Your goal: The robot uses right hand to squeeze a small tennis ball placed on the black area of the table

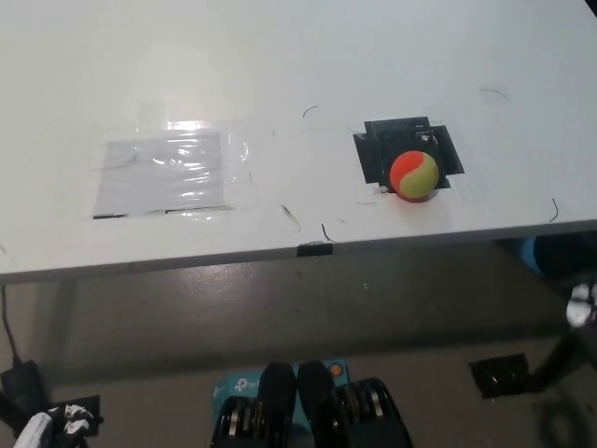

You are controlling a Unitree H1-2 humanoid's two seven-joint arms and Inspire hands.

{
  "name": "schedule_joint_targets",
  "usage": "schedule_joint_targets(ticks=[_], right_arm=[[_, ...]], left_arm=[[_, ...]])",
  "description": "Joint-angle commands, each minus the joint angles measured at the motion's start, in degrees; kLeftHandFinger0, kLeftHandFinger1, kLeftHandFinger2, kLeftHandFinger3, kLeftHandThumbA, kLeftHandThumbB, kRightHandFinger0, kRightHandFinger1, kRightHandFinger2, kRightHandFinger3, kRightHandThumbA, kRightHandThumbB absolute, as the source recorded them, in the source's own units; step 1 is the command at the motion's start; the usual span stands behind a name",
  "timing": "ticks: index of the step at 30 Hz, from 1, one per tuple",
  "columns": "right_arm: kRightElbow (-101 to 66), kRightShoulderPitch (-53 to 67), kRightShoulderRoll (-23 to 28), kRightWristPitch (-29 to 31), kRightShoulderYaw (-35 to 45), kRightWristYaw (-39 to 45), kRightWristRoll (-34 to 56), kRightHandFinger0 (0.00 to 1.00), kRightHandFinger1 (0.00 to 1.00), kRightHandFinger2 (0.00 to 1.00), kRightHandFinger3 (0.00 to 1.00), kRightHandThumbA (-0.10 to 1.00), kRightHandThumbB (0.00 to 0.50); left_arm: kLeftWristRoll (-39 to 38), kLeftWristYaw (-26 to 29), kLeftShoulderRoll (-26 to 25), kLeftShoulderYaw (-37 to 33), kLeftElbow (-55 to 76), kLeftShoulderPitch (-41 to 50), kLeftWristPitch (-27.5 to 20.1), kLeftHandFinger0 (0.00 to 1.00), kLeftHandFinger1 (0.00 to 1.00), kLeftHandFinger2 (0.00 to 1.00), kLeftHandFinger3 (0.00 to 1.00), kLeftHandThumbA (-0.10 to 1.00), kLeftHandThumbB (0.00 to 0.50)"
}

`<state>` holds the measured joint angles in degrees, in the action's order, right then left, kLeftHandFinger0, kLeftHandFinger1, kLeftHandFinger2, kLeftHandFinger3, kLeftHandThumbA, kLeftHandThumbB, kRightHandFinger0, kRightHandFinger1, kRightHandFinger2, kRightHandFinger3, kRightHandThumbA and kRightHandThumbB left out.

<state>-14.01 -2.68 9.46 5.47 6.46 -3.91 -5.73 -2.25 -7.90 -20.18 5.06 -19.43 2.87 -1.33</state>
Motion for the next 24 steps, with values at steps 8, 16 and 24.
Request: schedule_joint_targets(ticks=[8, 16, 24], right_arm=[[-8.56, -16.73, 4.62, -12.52, -3.19, 5.52, -4.42, 0.08, 0.29, 0.63, 0.92, 0.19, 0.352], [-3.95, -22.74, 10.11, -20.87, -11.28, 11.21, -10.69, 1.00, 1.00, 1.00, 1.00, 0.51, 0.393], [8.12, -29.91, 8.95, -20.41, -17.22, 10.07, -16.69, 1.00, 1.00, 1.00, 1.00, 0.56, 0.421]], left_arm=[[0.50, -0.52, -1.30, 0.37, 1.52, 0.08, -1.58, 0.00, 0.02, 0.24, 0.43, 0.64, 0.303], [0.92, -0.55, -1.45, 0.27, 2.36, 0.20, -1.33, 0.00, 0.02, 0.26, 0.44, 0.64, 0.301], [0.40, -1.29, -1.73, 0.38, 2.06, -0.38, -1.22, 0.00, 0.04, 0.29, 0.48, 0.62, 0.294]])
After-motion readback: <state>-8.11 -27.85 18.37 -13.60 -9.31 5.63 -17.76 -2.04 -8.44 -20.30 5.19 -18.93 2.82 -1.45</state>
